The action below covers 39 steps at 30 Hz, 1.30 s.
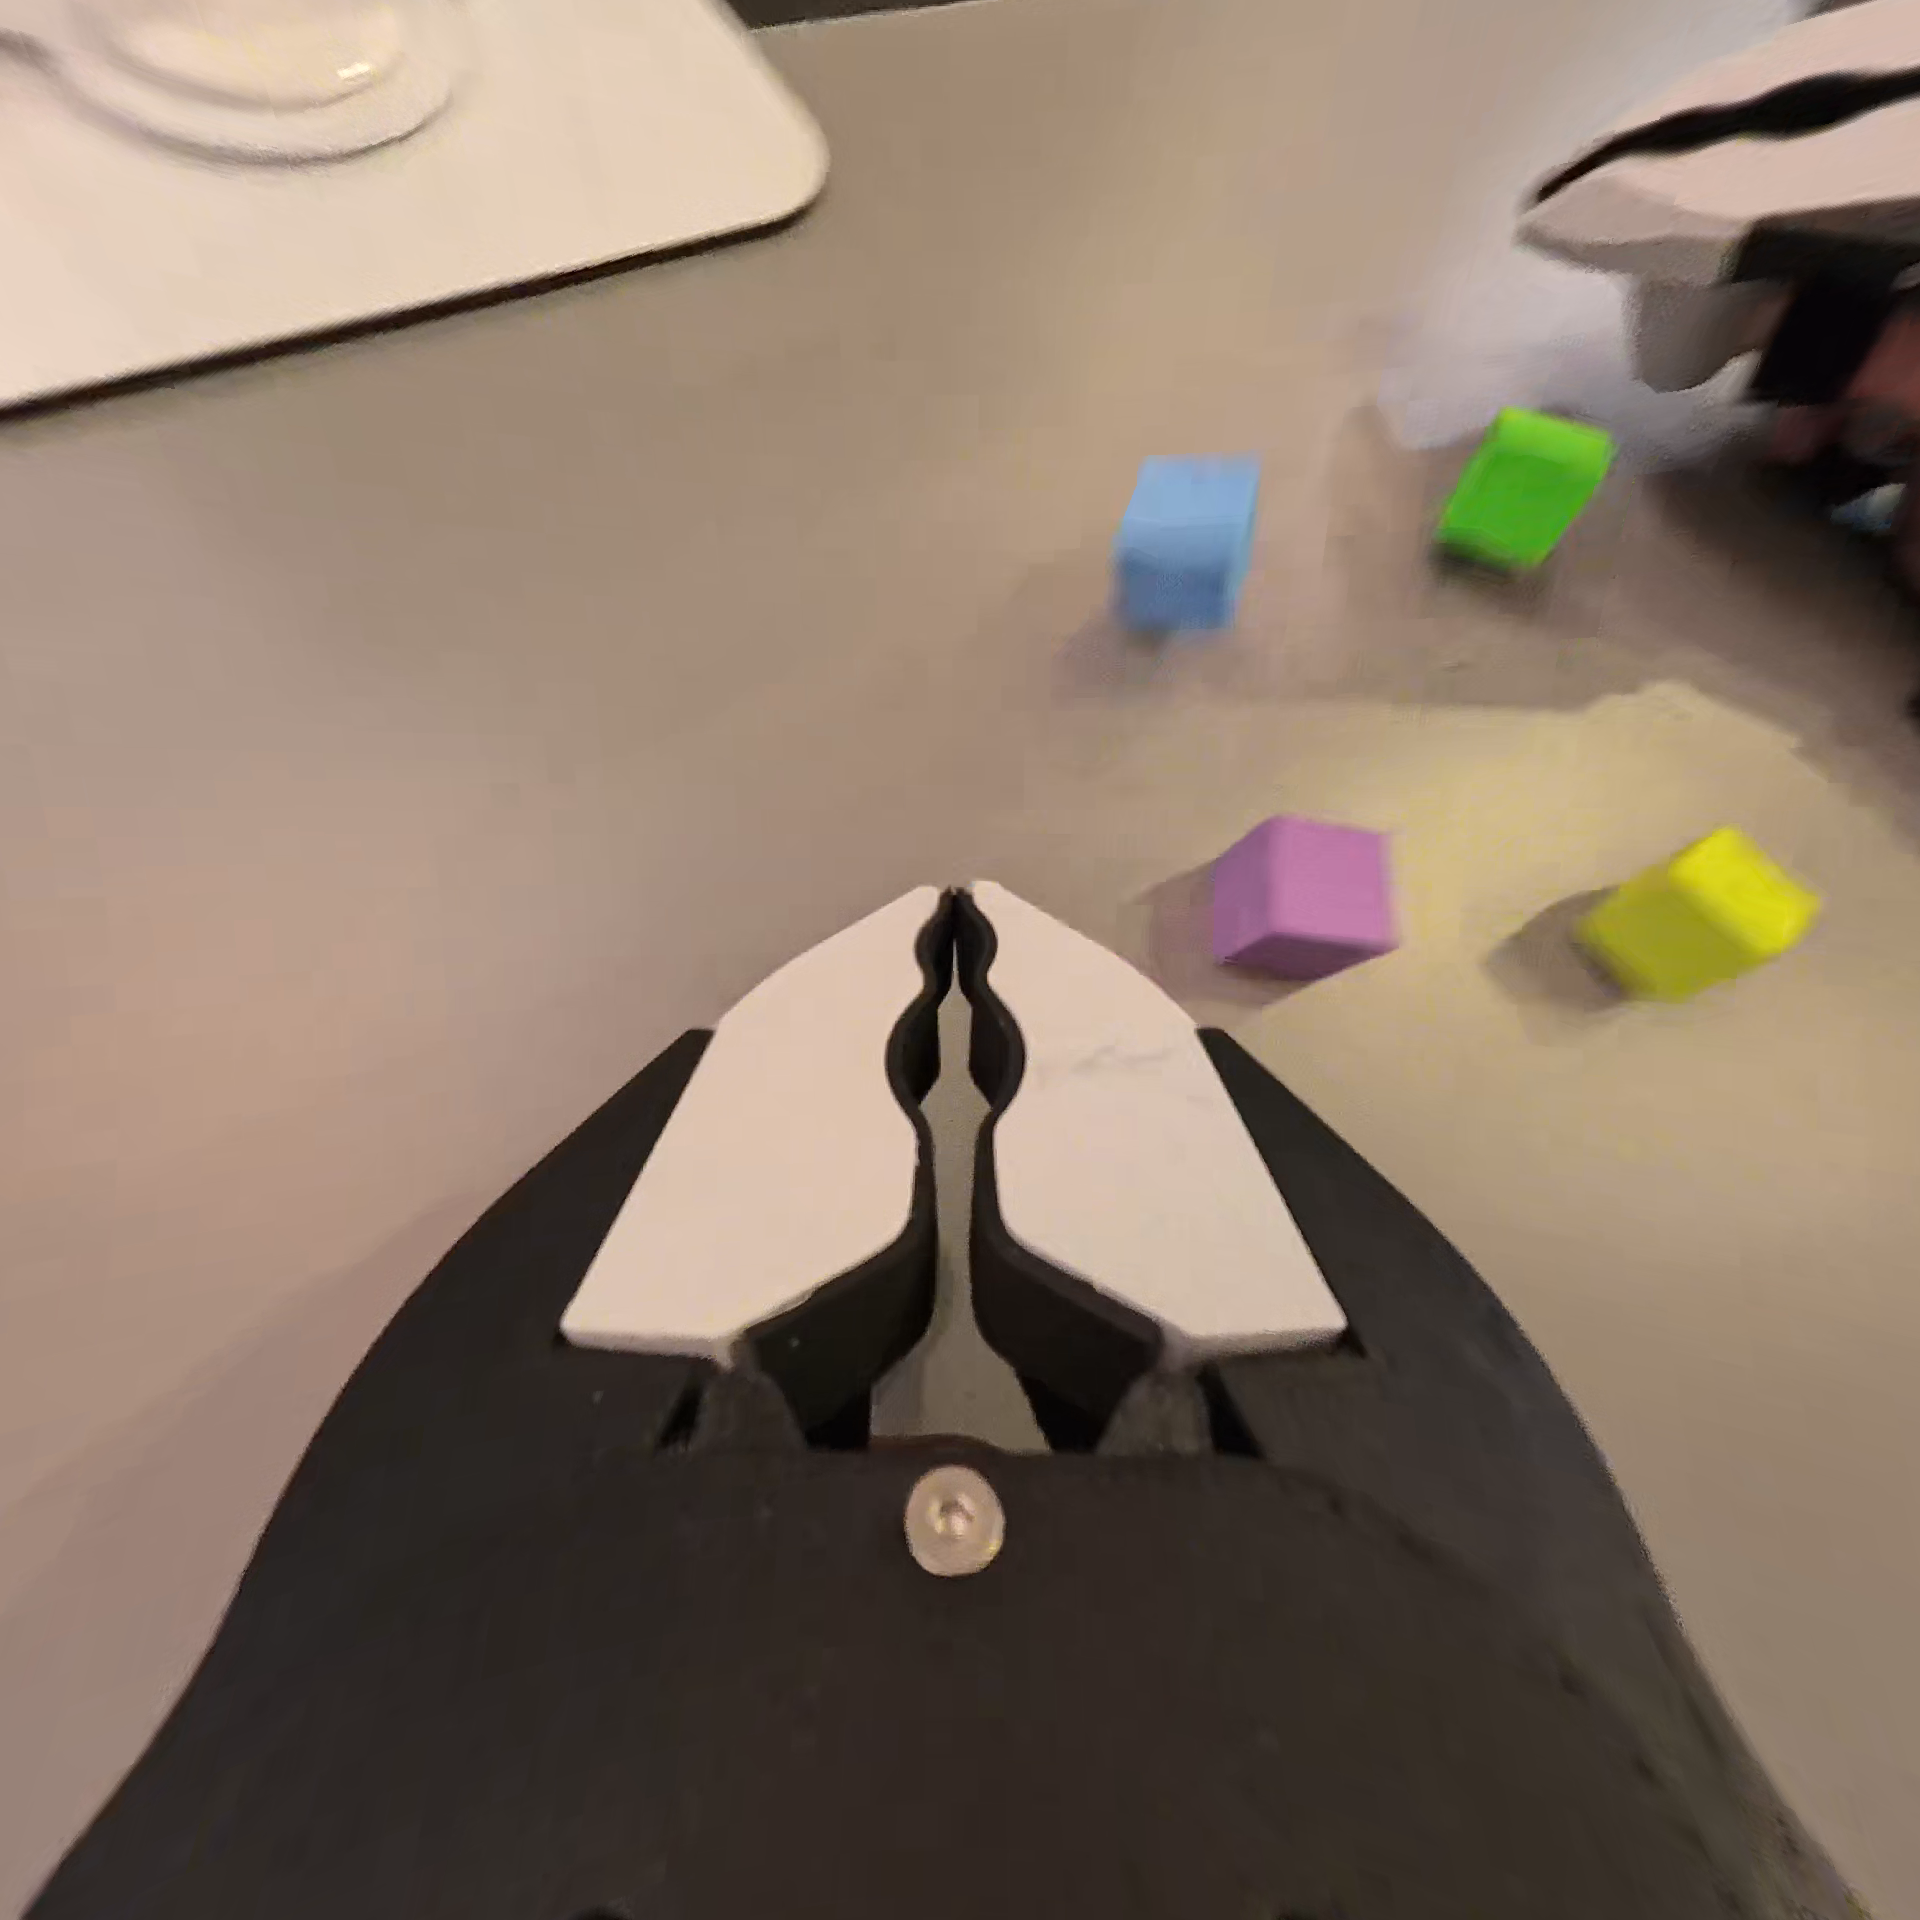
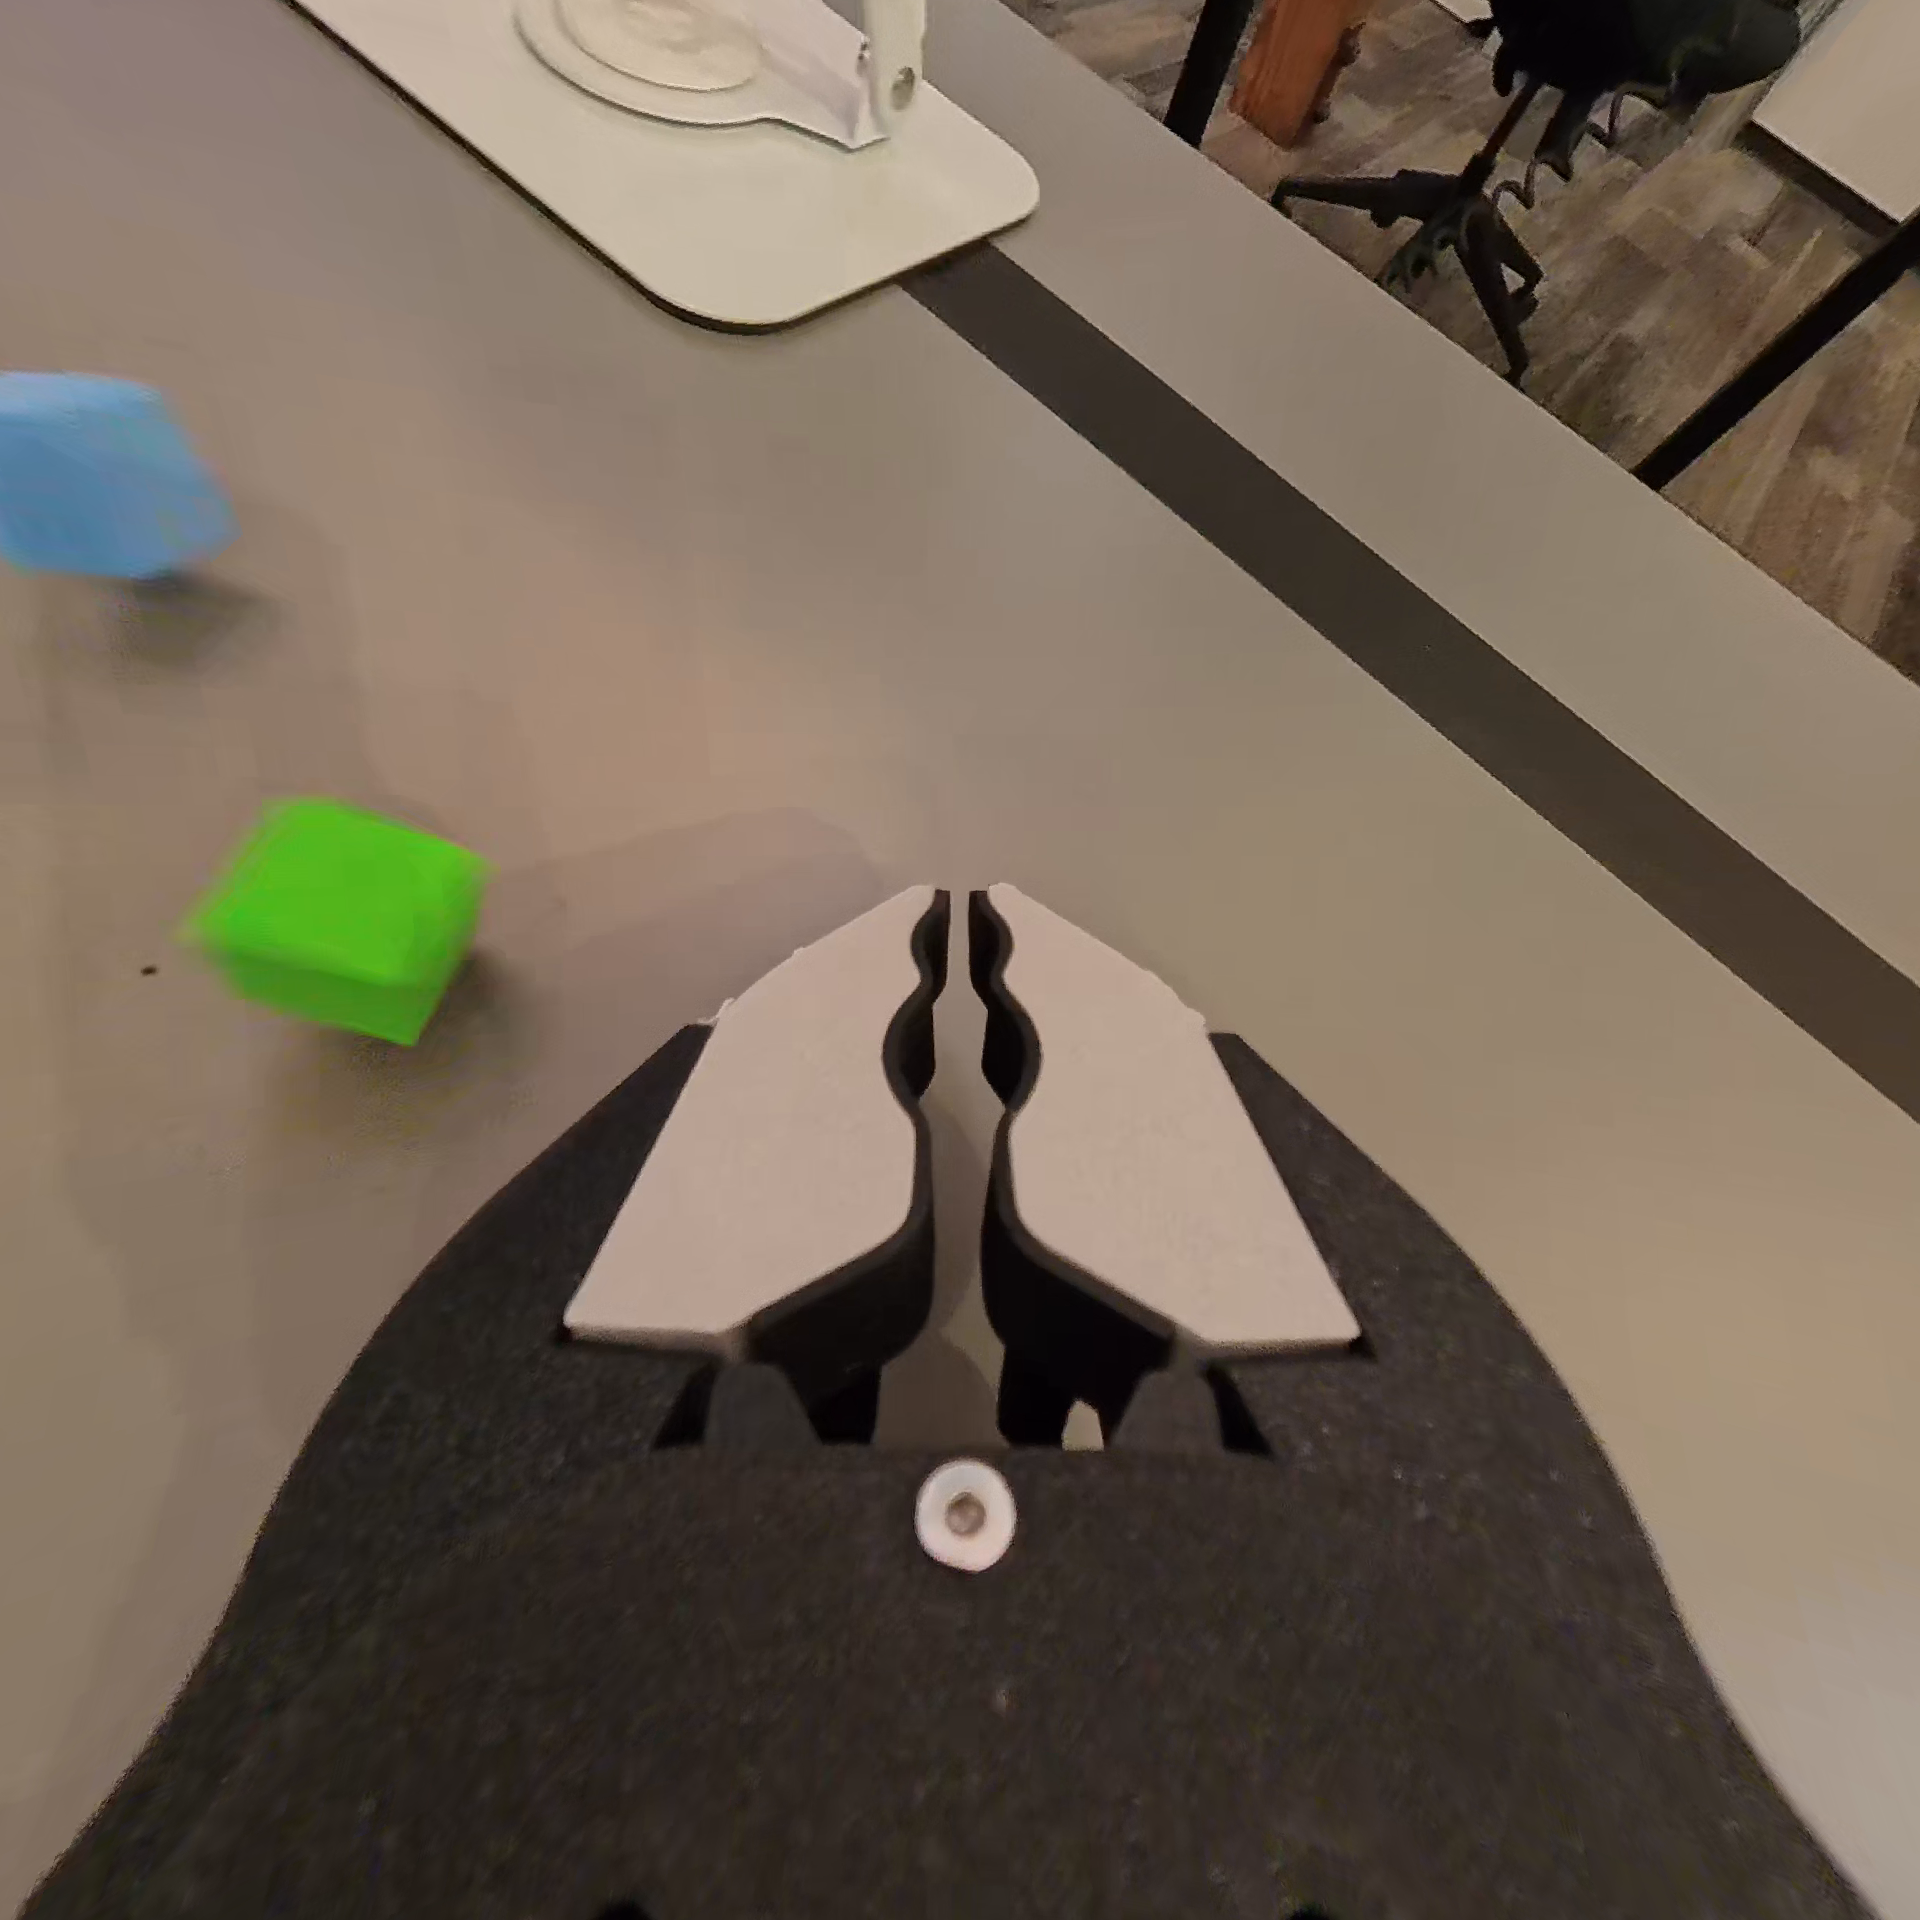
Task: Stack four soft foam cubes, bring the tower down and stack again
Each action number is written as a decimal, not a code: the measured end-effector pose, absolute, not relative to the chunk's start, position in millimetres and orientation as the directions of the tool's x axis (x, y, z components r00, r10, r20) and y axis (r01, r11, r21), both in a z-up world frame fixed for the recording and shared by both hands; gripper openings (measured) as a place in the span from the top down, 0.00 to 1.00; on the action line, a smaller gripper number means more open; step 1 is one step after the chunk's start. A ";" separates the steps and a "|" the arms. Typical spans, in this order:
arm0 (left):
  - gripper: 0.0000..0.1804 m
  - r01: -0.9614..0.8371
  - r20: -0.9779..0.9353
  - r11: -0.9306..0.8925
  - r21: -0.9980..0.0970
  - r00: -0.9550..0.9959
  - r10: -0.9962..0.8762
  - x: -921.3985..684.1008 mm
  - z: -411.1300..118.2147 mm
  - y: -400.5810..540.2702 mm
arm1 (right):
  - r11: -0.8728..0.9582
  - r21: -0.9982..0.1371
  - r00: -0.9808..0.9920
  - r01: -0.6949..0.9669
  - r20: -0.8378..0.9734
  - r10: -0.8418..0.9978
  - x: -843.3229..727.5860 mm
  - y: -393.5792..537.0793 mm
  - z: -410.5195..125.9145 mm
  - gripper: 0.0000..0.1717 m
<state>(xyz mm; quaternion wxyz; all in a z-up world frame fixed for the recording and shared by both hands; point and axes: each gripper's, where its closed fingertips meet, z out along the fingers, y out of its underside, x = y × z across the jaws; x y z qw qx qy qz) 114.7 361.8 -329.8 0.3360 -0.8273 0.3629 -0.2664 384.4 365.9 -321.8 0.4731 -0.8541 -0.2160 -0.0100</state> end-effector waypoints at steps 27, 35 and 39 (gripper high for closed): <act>0.71 -0.413 0.151 -0.350 -0.841 0.443 -0.884 113.7 -313.1 333.4 | -0.492 -0.756 0.887 0.432 0.258 0.382 385.4 365.5 -332.8 0.98; 0.69 -0.607 0.040 -0.260 -0.750 0.351 -0.935 164.7 -336.1 305.5 | -0.498 -0.747 0.883 0.440 0.260 0.390 384.7 365.4 -334.8 0.98; 0.83 -0.664 0.010 -0.237 -0.709 0.326 -0.945 173.5 -344.3 308.0 | -0.501 -0.743 0.882 0.443 0.261 0.392 384.4 365.3 -335.8 0.98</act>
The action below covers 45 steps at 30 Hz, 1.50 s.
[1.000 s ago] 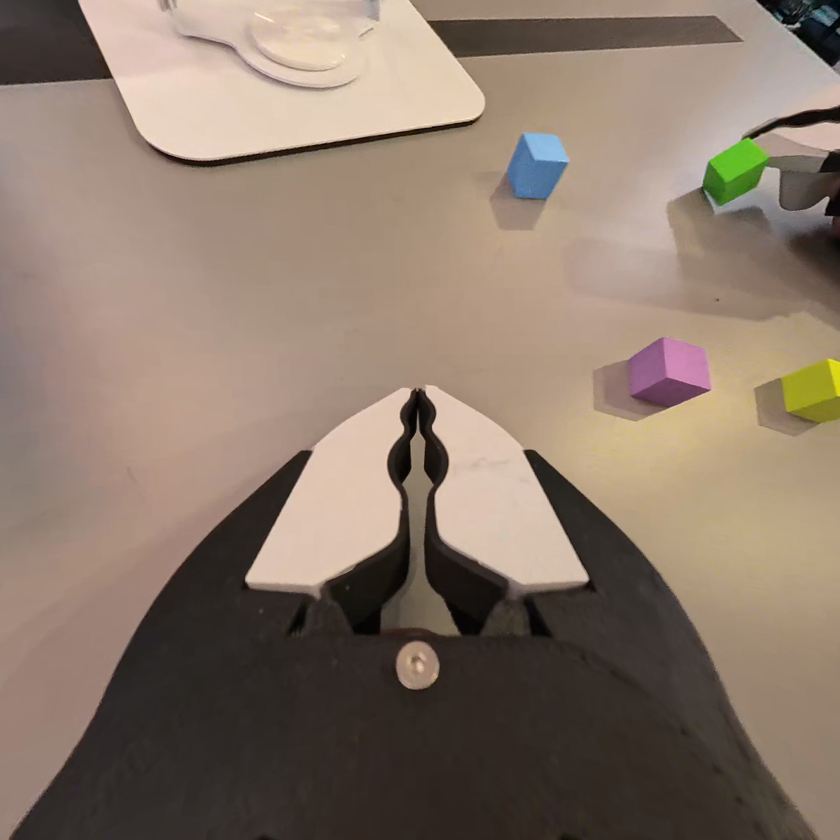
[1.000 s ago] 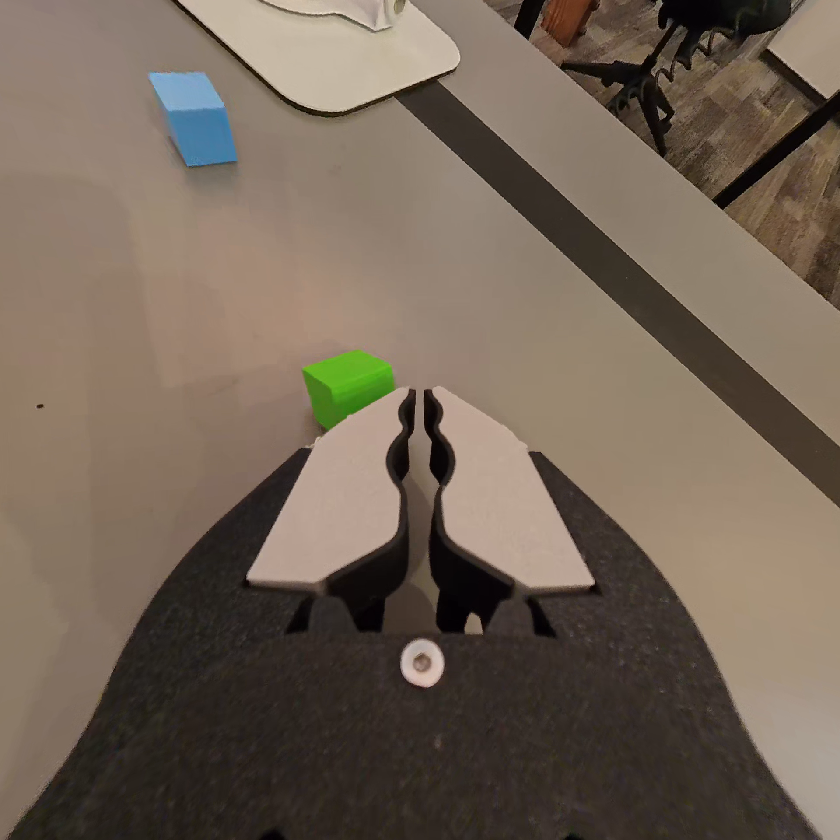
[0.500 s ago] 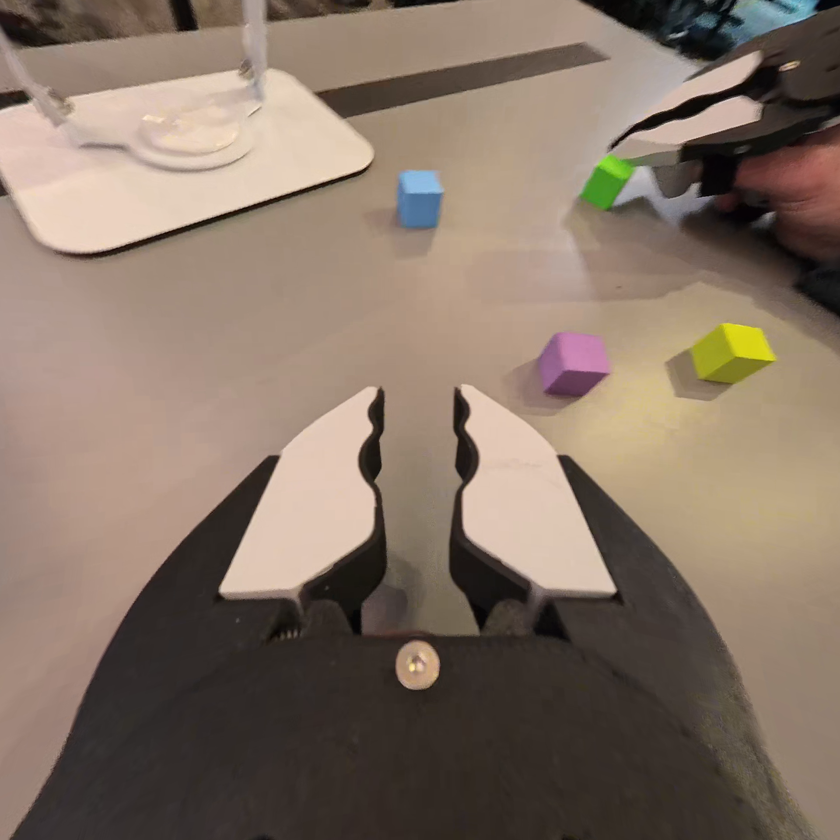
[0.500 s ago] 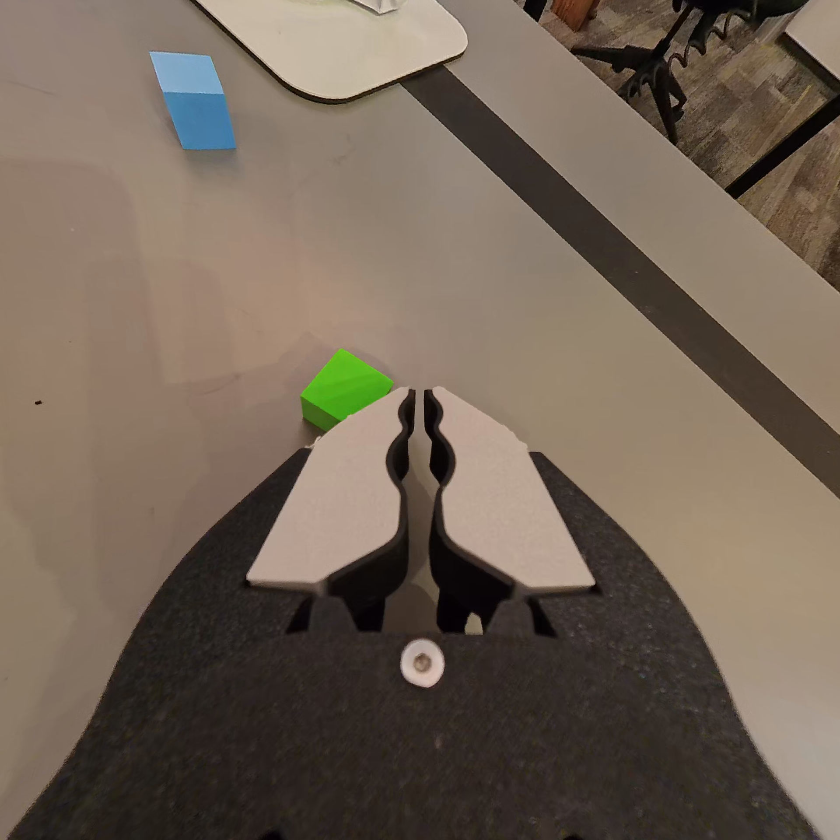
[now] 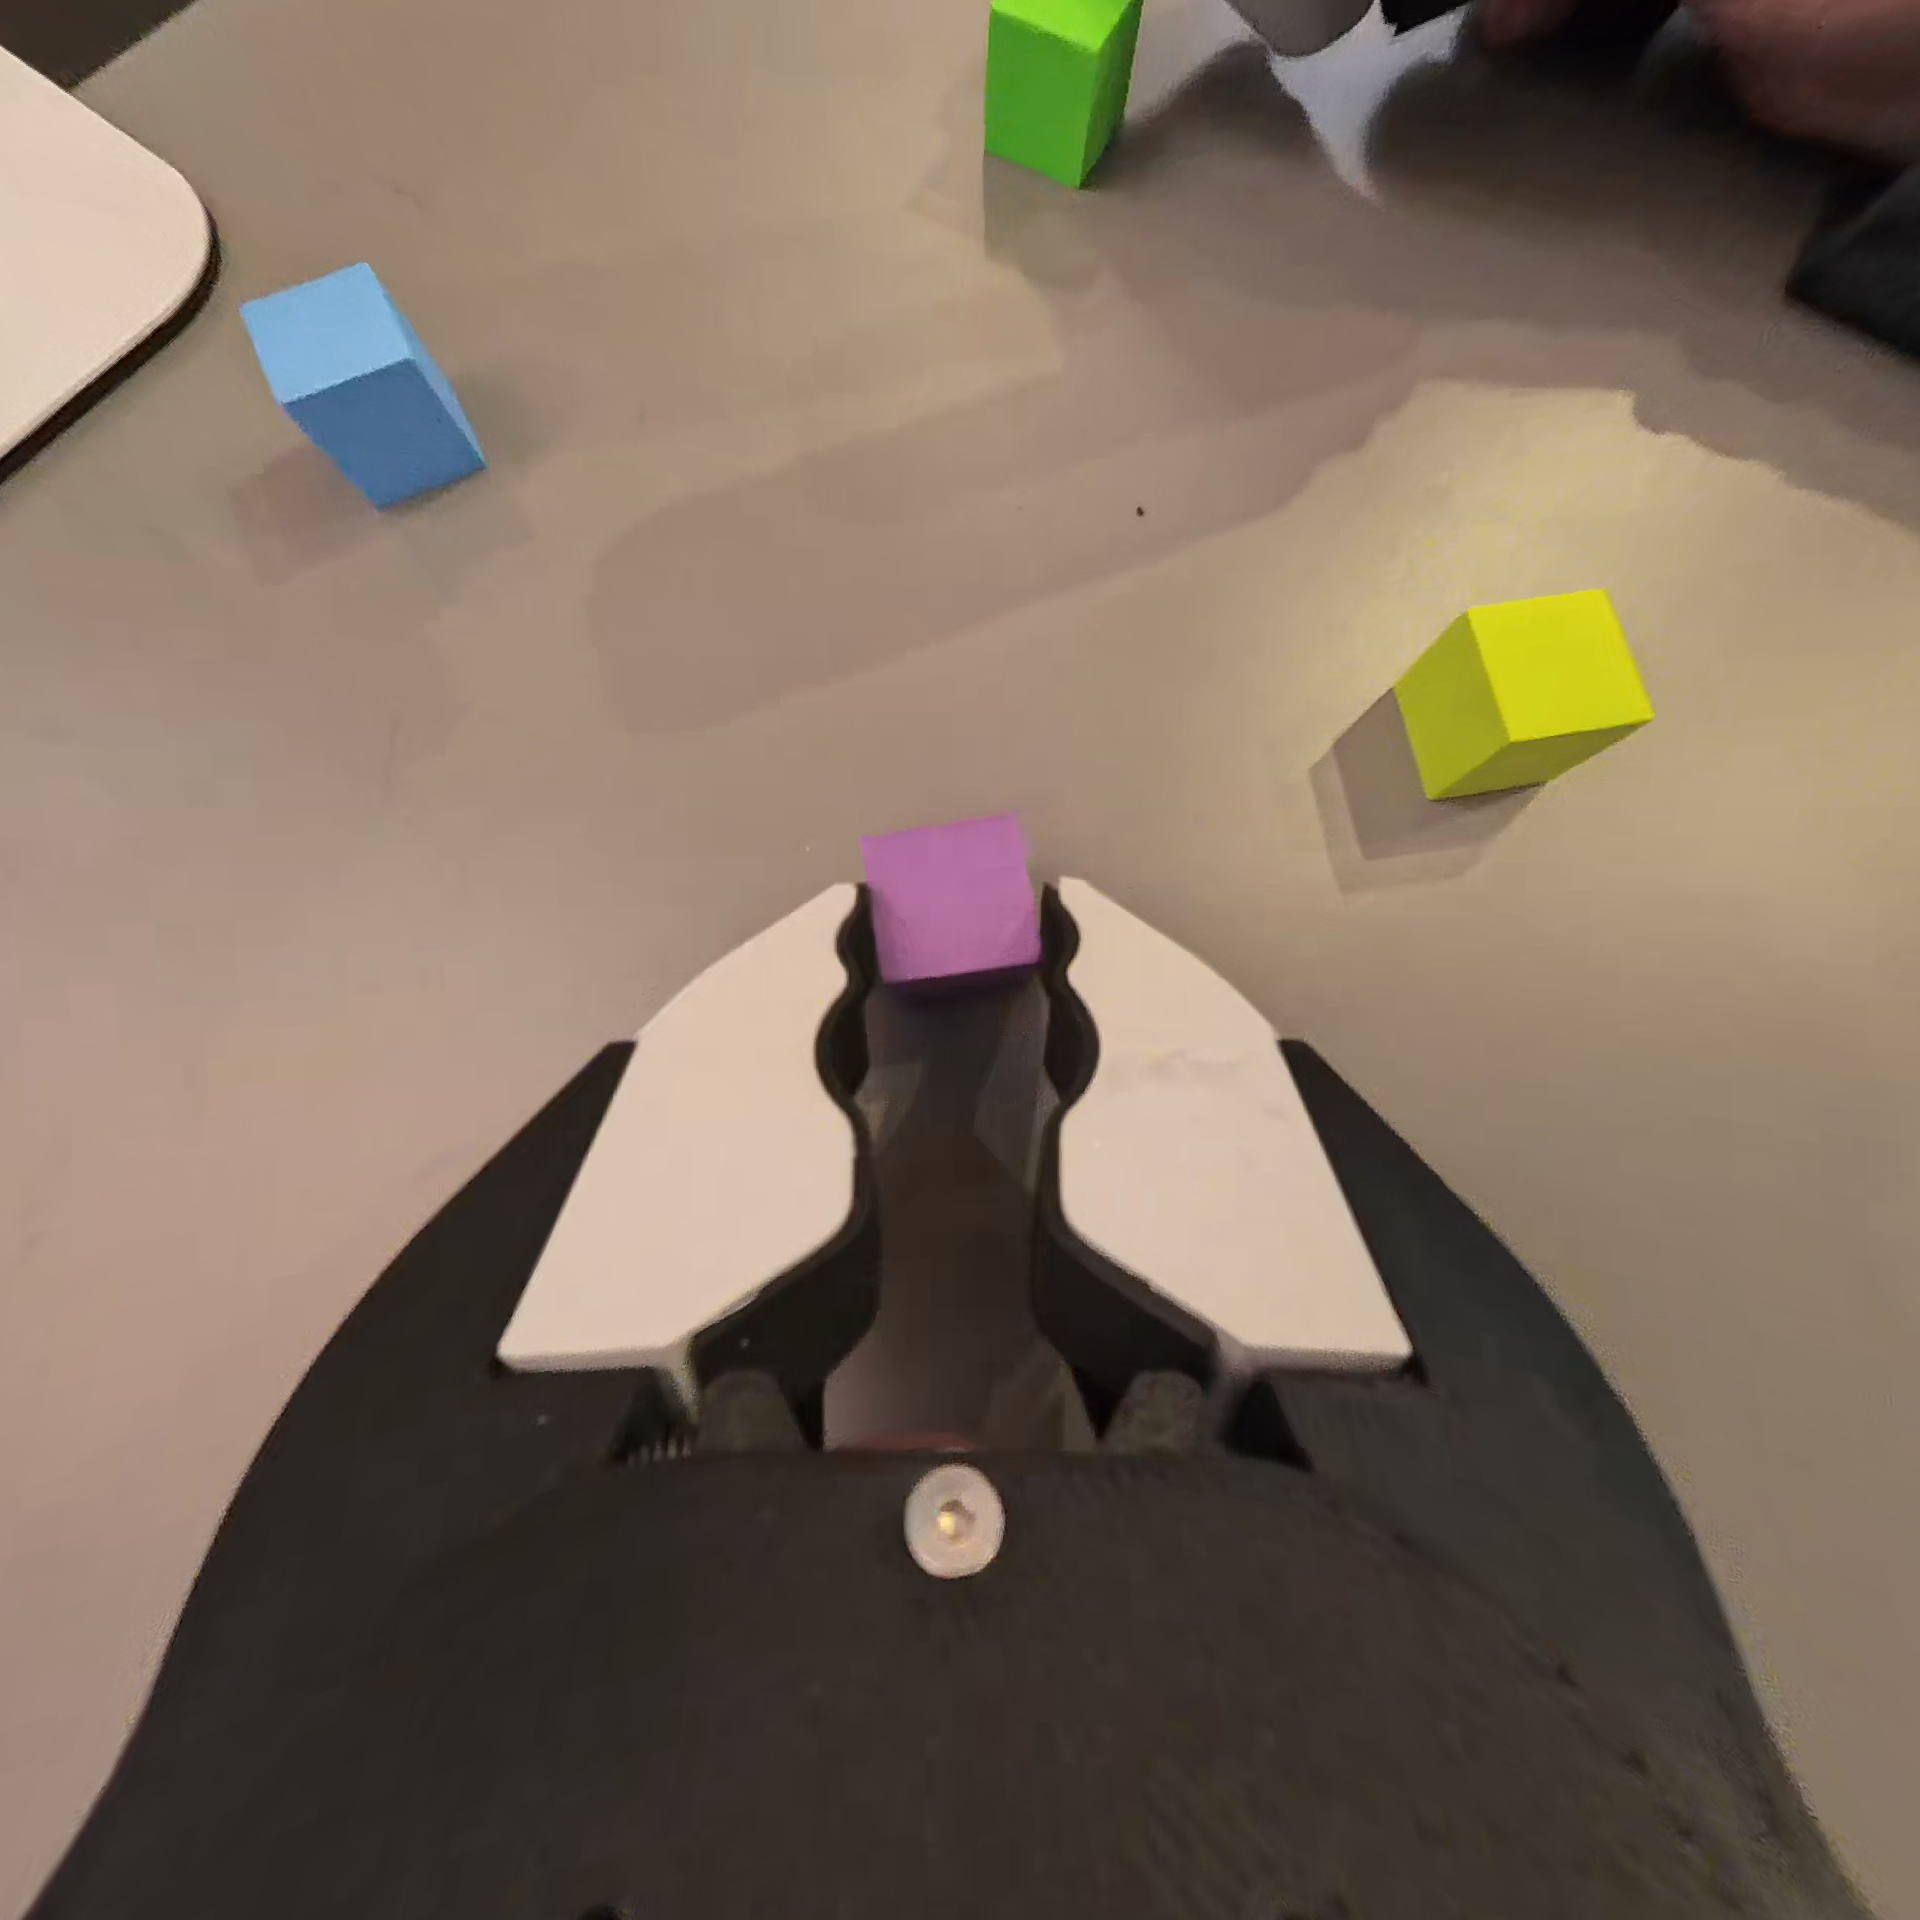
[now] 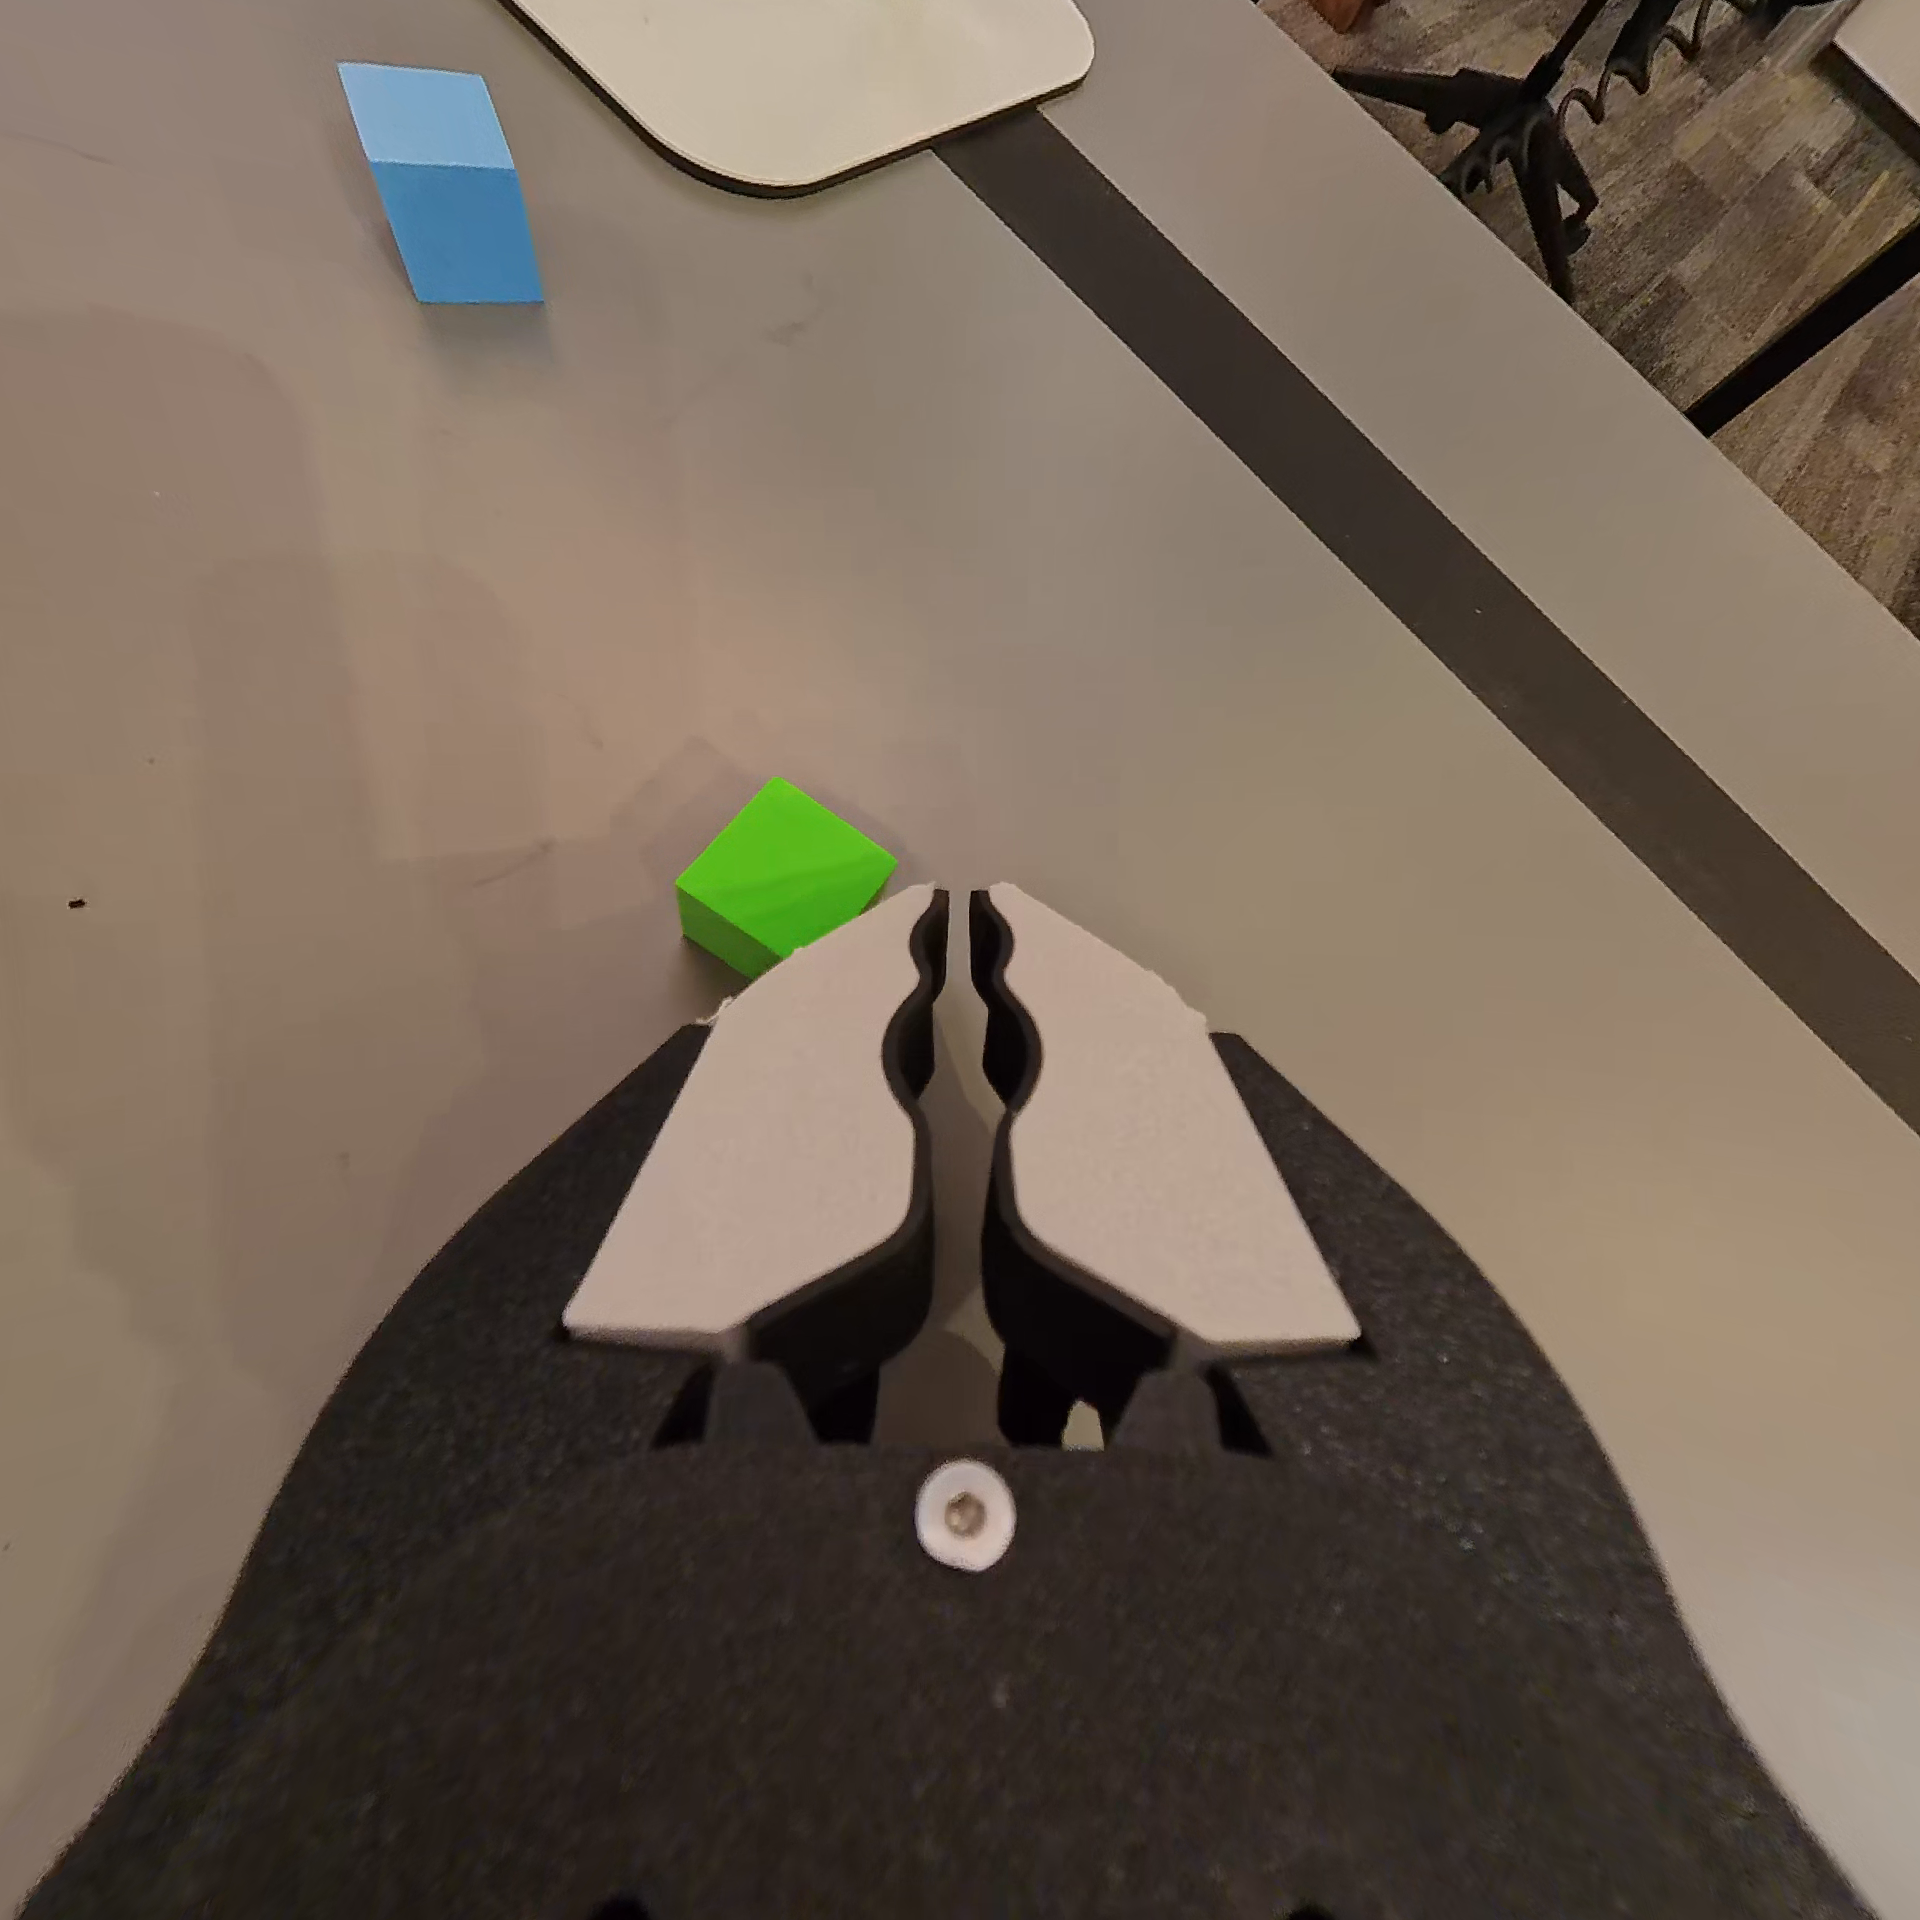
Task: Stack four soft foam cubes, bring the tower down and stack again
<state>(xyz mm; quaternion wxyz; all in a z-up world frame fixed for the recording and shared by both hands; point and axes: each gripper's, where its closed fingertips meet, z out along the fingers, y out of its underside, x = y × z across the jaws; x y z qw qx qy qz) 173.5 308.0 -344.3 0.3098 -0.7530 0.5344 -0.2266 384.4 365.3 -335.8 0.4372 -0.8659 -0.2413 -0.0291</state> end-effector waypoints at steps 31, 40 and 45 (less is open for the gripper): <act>0.61 -0.593 0.234 -0.177 -0.785 -0.020 -0.972 81.6 -326.2 351.5 | -0.370 -0.819 0.859 0.439 0.263 0.438 345.3 365.2 -276.7 0.90; 0.62 -0.606 0.230 -0.169 -0.777 -0.023 -0.973 81.8 -328.3 350.4 | -0.519 -0.556 0.701 0.649 0.174 0.691 249.7 416.2 -327.7 0.74; 0.62 -0.605 0.237 -0.172 -0.778 -0.029 -0.971 81.7 -327.9 349.8 | -0.542 -0.538 0.693 0.645 0.114 0.712 231.9 438.3 -335.6 0.74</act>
